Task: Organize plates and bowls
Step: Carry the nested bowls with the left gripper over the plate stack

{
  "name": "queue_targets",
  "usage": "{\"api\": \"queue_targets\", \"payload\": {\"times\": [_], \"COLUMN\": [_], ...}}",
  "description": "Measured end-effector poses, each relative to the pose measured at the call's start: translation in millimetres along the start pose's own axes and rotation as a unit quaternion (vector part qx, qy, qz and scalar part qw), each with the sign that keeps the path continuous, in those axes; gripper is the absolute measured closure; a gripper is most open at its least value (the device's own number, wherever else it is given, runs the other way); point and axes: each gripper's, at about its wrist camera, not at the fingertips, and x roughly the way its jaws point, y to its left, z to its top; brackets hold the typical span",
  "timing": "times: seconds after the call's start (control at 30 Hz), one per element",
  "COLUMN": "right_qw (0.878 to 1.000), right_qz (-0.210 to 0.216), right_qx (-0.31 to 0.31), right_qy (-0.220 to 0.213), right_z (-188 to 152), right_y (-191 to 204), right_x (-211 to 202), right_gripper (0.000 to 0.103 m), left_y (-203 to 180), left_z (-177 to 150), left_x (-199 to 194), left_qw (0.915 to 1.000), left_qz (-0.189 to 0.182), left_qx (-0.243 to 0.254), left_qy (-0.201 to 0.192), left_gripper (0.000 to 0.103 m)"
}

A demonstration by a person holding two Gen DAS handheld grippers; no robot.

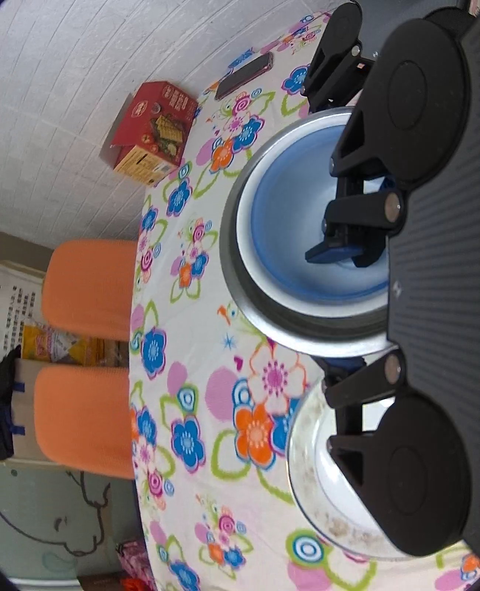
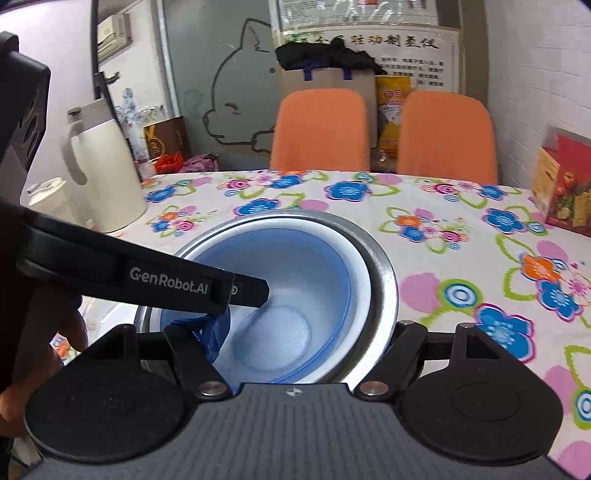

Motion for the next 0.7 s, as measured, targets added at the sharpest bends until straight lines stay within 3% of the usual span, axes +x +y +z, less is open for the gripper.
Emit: {"api": "queue_targets", "payload": {"times": [0.17, 0.3, 0.7], "right_qw": [0.997, 0.995, 0.994], "right_qz": [0.065, 0.09, 0.085], "right_qx": [-0.027, -0.038, -0.041], "right_qy": [0.008, 0.024, 0.059], "right_z": [5.7, 3.3, -9.9], "right_y": [47.9, 70.8, 87.2], "right_x": [29.6, 44.7, 66.6], "right_gripper": [0.04, 0.04, 0.04], "left_y": [56.8, 87.6, 118.9], "left_z": [-14.4, -27.6, -46.7], "left_x": [-29.4, -37.9, -21.7], "left_qw": [0.9972, 0.9941, 0.9925], "left_qz": [0.059, 0.084, 0.077], "left_qx": [-0.044, -0.068, -0.094], "left_qy": [-0.009, -0.007, 0.013], "left_gripper": [0.07, 0.07, 0.07]}}
